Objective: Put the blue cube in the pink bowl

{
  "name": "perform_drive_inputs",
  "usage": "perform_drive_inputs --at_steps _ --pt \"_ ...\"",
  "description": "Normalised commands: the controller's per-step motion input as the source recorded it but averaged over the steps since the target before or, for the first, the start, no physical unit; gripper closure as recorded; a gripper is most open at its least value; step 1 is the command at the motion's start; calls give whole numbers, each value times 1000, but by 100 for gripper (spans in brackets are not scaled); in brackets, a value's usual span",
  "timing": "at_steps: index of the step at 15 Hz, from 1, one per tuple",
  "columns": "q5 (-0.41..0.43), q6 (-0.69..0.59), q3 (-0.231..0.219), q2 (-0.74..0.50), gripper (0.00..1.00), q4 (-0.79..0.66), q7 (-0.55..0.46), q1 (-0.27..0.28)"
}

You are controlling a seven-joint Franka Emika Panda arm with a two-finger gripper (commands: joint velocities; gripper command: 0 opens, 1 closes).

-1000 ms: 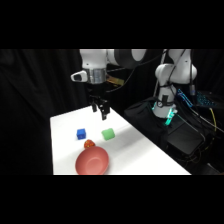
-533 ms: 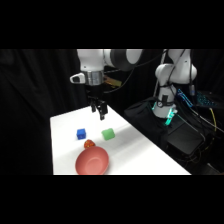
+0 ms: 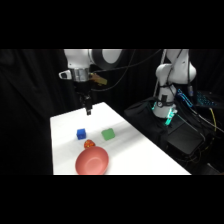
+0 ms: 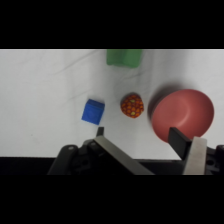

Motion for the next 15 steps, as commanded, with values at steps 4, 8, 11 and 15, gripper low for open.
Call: perform_drive_inputs --at_steps 4,8,11,15 --pt "225 -176 -33 360 0 595 -199 -144" --pt "194 -115 2 389 0 540 -187 -116" --pt "162 -81 39 380 0 420 -153 -79" --pt "102 -7 48 294 0 300 -115 -58"
